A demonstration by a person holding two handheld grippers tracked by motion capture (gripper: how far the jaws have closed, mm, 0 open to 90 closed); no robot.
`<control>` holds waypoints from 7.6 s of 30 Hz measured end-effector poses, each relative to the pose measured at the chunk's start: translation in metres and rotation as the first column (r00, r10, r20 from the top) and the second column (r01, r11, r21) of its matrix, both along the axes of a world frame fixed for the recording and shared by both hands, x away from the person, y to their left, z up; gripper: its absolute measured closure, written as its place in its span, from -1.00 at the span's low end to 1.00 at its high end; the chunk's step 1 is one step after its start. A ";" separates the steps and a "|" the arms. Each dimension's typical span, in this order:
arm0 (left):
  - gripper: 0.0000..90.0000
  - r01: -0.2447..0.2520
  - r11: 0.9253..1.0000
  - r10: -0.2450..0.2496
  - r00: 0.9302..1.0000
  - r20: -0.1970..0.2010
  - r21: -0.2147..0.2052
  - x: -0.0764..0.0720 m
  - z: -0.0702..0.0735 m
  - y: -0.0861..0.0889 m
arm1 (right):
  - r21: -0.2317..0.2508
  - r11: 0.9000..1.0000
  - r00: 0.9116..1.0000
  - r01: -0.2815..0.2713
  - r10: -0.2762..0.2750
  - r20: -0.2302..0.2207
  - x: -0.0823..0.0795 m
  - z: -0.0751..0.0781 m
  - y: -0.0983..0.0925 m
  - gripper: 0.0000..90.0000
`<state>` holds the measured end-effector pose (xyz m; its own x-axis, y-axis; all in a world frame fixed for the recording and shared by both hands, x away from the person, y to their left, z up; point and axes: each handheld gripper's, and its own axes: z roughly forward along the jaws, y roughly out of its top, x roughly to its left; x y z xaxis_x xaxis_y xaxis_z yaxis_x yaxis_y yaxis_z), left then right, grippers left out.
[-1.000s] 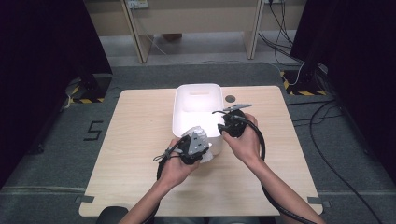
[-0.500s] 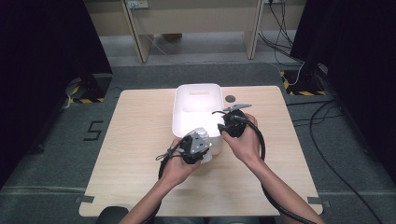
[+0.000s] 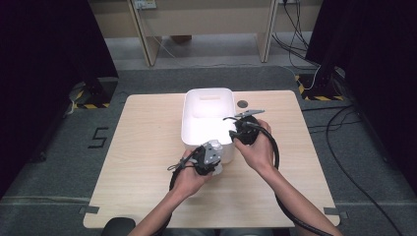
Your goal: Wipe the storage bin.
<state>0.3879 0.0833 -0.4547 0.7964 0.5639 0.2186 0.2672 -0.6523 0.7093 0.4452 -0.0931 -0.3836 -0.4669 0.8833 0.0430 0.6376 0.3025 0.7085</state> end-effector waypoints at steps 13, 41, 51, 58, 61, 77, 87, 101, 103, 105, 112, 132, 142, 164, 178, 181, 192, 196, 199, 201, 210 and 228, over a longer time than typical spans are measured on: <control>0.81 -0.002 1.000 0.002 1.000 -0.025 0.016 0.006 -0.020 -0.006 | 0.002 1.000 1.000 -0.003 0.003 0.006 0.000 0.001 0.000 0.50; 0.81 0.039 0.998 -0.037 0.999 0.038 -0.050 0.001 0.021 -0.017 | 0.008 1.000 1.000 -0.006 0.006 0.005 0.000 0.001 -0.001 0.50; 0.81 0.038 0.999 -0.037 0.999 0.014 -0.024 0.006 0.003 -0.021 | 0.008 1.000 1.000 -0.006 0.006 0.006 0.001 0.001 -0.001 0.50; 0.81 0.036 0.999 -0.036 0.999 -0.003 -0.026 0.008 -0.011 -0.025 | 0.010 1.000 1.000 -0.005 0.005 0.005 0.001 0.000 -0.001 0.50; 0.81 0.035 0.999 -0.035 0.999 -0.005 -0.025 0.009 -0.016 -0.028 | 0.011 1.000 1.000 -0.005 0.005 0.006 0.001 0.000 -0.001 0.50; 0.81 0.060 0.997 -0.058 0.997 0.044 -0.057 0.008 0.001 -0.035 | 0.025 1.000 1.000 -0.007 0.007 0.000 0.002 0.000 -0.002 0.50; 0.81 0.079 0.994 -0.070 0.991 0.111 -0.081 0.007 0.029 -0.037 | 0.059 0.998 1.000 -0.011 0.013 -0.019 0.003 0.004 -0.006 0.52; 0.81 0.074 0.994 -0.065 0.993 0.103 -0.084 0.013 0.018 -0.039 | 0.064 0.998 1.000 -0.015 0.016 -0.012 0.004 0.004 -0.006 0.52; 0.81 0.072 0.994 -0.064 0.993 0.101 -0.081 0.013 0.015 -0.040 | 0.061 0.998 1.000 -0.016 0.017 -0.009 0.004 0.004 -0.006 0.51; 0.81 0.064 0.995 -0.057 0.994 0.094 -0.075 0.013 0.009 -0.040 | 0.062 0.998 1.000 -0.019 0.019 -0.010 0.004 0.004 -0.006 0.51; 0.80 0.051 0.997 -0.048 0.998 0.047 -0.051 0.015 -0.011 -0.037 | 0.059 0.998 1.000 -0.021 0.022 -0.004 0.004 0.003 -0.006 0.49; 0.80 0.009 0.997 -0.006 0.999 0.036 -0.072 -0.007 -0.003 0.007 | 0.096 0.995 1.000 -0.009 0.008 0.013 0.003 0.010 -0.008 0.37; 0.80 -0.158 0.981 0.160 0.987 0.013 -0.117 -0.038 0.001 0.097 | 0.124 0.992 0.999 -0.001 -0.005 0.043 0.001 0.015 -0.012 0.55; 0.79 -0.352 0.932 0.351 0.936 -0.019 -0.089 -0.004 -0.001 0.164 | 0.049 0.999 1.000 -0.011 0.012 -0.020 -0.002 0.002 -0.012 0.82; 0.72 -0.450 0.878 0.450 0.892 -0.041 -0.162 0.035 -0.008 0.180 | 0.078 0.997 1.000 -0.002 0.004 -0.024 0.001 0.002 -0.014 0.72; 0.68 -0.467 0.865 0.457 0.884 -0.095 -0.181 0.048 -0.013 0.182 | 0.082 0.997 1.000 0.001 0.001 -0.026 0.001 0.002 -0.014 0.70; -0.06 -0.551 0.815 0.526 0.833 -0.172 -0.179 0.065 -0.026 0.193 | 0.089 0.996 1.000 0.002 0.001 -0.027 0.000 0.003 -0.014 0.65; -0.11 -0.570 0.802 0.548 0.821 -0.163 -0.177 0.057 -0.020 0.201 | 0.087 0.996 1.000 0.000 0.002 -0.021 0.001 0.005 -0.015 0.64; -0.11 -0.600 0.780 0.576 0.799 -0.172 -0.179 0.053 -0.016 0.211 | 0.088 0.996 1.000 0.001 0.001 -0.024 0.000 0.005 -0.015 0.64; -0.09 -0.618 0.766 0.591 0.785 -0.187 -0.175 0.056 -0.019 0.217 | 0.090 0.996 1.000 -0.001 0.003 -0.020 0.000 0.005 -0.015 0.64; -0.21 -0.605 0.783 0.555 0.785 -0.273 -0.147 0.063 -0.036 0.221 | 0.097 0.995 1.000 0.001 0.001 -0.022 0.001 0.006 -0.014 0.62; -0.32 -0.670 0.726 0.633 0.740 -0.227 -0.156 0.041 -0.010 0.256 | 0.104 0.995 1.000 0.002 -0.001 -0.012 0.001 0.007 -0.015 0.55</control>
